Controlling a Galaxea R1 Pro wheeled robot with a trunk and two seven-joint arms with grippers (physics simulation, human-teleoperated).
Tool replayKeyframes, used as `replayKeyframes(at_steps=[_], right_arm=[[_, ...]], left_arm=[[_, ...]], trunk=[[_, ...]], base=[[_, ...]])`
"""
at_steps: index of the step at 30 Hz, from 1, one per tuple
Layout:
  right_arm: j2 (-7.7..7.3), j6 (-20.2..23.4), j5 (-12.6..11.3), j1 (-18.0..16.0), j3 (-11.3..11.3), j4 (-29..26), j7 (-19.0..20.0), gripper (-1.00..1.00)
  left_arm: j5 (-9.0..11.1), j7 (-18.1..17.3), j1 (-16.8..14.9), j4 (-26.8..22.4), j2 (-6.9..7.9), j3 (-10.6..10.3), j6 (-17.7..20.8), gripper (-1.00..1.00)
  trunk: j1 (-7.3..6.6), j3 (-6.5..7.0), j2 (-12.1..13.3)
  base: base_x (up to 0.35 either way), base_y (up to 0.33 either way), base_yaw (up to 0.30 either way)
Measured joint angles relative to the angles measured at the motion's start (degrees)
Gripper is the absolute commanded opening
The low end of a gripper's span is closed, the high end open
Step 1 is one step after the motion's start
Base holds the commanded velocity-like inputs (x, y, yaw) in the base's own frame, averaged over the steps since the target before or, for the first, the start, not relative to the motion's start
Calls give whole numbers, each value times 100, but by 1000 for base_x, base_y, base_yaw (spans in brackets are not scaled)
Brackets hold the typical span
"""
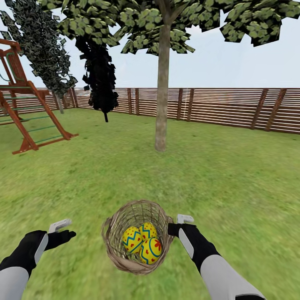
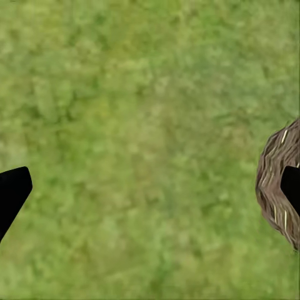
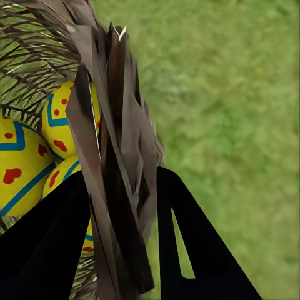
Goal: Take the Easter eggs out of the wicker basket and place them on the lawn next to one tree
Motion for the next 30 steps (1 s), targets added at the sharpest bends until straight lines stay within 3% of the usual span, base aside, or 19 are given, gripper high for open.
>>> replayKeyframes(at_steps=[30], right_arm=[[0,-4,3,0,0,-1,1,-100]], left_arm=[[0,0,0,0,0,-2,0,100]], trunk=[[0,5,0]], base=[[318,0,17]])
